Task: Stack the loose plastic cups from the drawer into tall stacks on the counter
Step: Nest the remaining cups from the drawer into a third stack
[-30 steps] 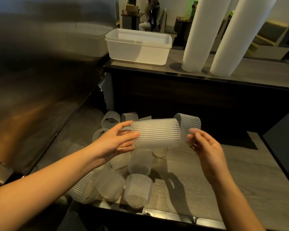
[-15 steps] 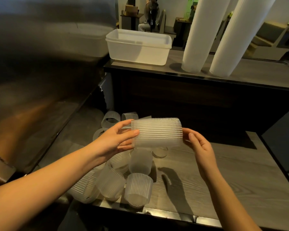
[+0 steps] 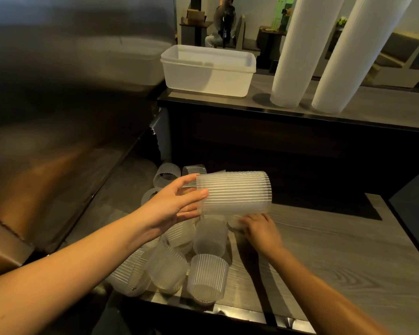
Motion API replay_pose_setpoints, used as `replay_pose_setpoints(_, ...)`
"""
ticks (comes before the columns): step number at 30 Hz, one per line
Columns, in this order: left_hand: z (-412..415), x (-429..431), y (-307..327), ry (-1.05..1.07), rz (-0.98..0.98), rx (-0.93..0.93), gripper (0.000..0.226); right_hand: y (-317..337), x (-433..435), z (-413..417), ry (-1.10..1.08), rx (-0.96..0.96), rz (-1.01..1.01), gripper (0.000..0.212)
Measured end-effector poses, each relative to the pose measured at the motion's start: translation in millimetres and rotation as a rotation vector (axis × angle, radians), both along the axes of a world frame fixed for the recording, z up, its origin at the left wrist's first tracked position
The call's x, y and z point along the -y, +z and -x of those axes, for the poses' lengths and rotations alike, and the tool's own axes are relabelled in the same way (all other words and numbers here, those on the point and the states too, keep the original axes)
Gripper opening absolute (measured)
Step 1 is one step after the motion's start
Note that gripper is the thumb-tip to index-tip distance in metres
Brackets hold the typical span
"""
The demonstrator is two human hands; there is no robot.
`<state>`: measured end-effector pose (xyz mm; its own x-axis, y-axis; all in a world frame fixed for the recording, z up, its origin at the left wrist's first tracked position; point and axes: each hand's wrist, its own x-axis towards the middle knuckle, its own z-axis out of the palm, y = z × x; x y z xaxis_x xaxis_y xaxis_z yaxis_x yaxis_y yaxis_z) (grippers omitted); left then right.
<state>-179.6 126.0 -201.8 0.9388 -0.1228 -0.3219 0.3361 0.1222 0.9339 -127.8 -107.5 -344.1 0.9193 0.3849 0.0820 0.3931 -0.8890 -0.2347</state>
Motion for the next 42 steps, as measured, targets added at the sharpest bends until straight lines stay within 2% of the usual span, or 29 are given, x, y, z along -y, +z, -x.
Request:
replay_pose_setpoints(2,-1,0,1,-0.001,-0.001,0.002,0.072,-6,1,2,-0.012,0.029,-0.008,0.021)
replay_pose_setpoints(4,-1,0,2,0.009,0.013,0.009,0.067,-10,1,5,-0.064,0.023,-0.114,0.02)
replay_pose_setpoints(6,-2,0,2,0.009,0.01,0.015,0.069,-4,1,11,-0.202,-0.072,-0.38,0.021)
replay_pose_setpoints(8,-3,-1,1,0.005,0.012,0.013,0.072,8,2,17,-0.363,-0.192,-0.744,0.019)
replay_pose_setpoints(11,-3,-2,-1,0.008,0.008,0.004,0.073,30,7,25,-0.501,-0.245,-1.158,0.021)
replay_pose_setpoints(15,-2,-1,-1,0.021,0.018,-0.003,0.074,62,21,29,-0.575,-0.273,-1.549,0.022)
replay_pose_setpoints(18,-3,-1,-2,0.017,0.002,-0.003,0.075,90,29,35,-0.611,-0.274,-1.736,0.025)
replay_pose_setpoints(23,-2,1,-2,0.02,0.001,-0.01,0.073,116,30,47,-0.537,-0.307,-1.818,0.027)
replay_pose_setpoints(30,0,1,-3,0.005,0.017,-0.003,0.07,114,22,53,-0.453,-0.368,-1.755,0.028)
replay_pose_setpoints(42,-1,2,-6,-0.01,0.031,-0.001,0.071,112,16,58,-0.351,-0.342,-1.604,0.027)
